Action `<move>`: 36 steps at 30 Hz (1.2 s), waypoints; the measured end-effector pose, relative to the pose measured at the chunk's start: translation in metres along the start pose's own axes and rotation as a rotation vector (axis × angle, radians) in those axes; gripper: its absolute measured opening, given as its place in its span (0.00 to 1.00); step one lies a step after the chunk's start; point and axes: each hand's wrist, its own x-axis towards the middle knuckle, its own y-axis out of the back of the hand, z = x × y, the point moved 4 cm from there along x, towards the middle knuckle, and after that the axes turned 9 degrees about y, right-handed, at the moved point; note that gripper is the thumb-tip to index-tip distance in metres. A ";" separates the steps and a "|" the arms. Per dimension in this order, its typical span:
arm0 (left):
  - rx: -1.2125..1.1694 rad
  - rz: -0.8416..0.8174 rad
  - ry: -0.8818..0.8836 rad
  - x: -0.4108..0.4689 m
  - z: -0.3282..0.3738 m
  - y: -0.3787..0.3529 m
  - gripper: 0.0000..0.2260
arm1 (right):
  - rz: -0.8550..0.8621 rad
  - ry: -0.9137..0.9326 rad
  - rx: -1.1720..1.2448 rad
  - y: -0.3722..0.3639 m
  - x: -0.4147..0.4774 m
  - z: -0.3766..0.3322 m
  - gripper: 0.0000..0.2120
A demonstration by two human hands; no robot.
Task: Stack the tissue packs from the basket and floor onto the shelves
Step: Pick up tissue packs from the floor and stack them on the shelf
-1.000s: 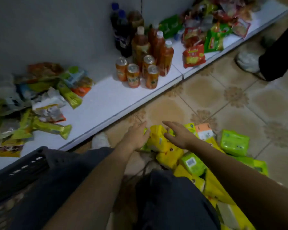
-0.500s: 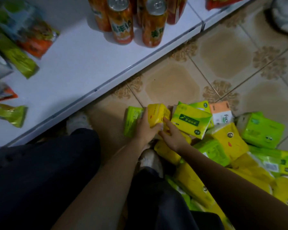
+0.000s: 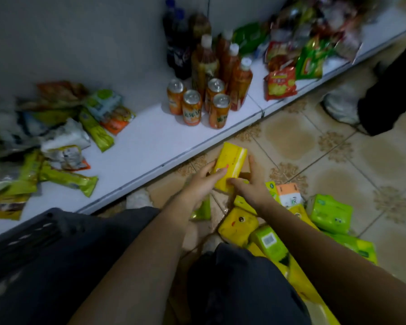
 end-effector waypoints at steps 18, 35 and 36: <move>0.002 0.472 -0.847 -0.412 0.174 0.123 0.15 | 0.068 0.837 -0.102 -0.054 -0.235 -0.353 0.21; -0.307 0.828 -1.028 -0.572 0.219 0.325 0.25 | -0.256 1.165 -0.060 -0.249 -0.270 -0.537 0.33; -0.272 0.843 -1.040 -0.569 0.230 0.337 0.20 | -0.259 1.165 -0.077 -0.261 -0.259 -0.547 0.34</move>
